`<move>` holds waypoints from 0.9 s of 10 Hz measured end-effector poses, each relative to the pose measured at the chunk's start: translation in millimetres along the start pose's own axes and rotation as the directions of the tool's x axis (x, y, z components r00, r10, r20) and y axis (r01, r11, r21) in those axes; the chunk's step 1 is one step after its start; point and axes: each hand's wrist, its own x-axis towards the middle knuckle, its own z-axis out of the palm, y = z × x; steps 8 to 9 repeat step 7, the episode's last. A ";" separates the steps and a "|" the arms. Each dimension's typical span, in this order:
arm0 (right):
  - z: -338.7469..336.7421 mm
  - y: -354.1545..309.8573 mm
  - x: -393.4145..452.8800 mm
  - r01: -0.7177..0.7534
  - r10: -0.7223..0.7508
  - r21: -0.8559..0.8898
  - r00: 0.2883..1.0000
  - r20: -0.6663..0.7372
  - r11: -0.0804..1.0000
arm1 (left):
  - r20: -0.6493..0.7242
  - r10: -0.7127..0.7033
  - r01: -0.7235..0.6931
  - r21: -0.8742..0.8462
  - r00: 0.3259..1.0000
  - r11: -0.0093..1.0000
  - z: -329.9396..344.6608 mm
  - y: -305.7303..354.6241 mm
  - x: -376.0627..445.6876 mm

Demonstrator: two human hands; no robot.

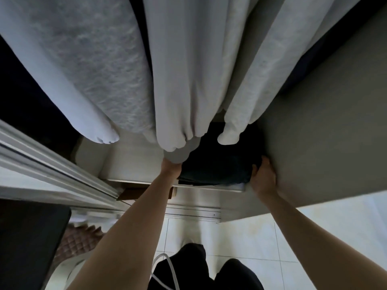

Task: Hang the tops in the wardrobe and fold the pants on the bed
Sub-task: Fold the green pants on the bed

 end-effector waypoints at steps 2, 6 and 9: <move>-5.5 -8.0 1.4 -0.063 0.063 -0.005 0.996 0.066 0.998 | 0.033 0.048 -0.049 0.039 0.998 0.998 -10.5 -12.8 -11.8; -37.4 -12.3 -57.1 0.038 -0.039 0.012 0.994 0.104 0.999 | -0.083 0.115 -0.112 0.040 0.990 0.993 -30.9 -26.7 -94.0; -43.2 -0.3 -81.9 0.051 -0.065 0.092 0.986 0.153 0.994 | -0.115 0.090 -0.095 -0.032 0.989 0.995 -25.4 -44.0 -124.3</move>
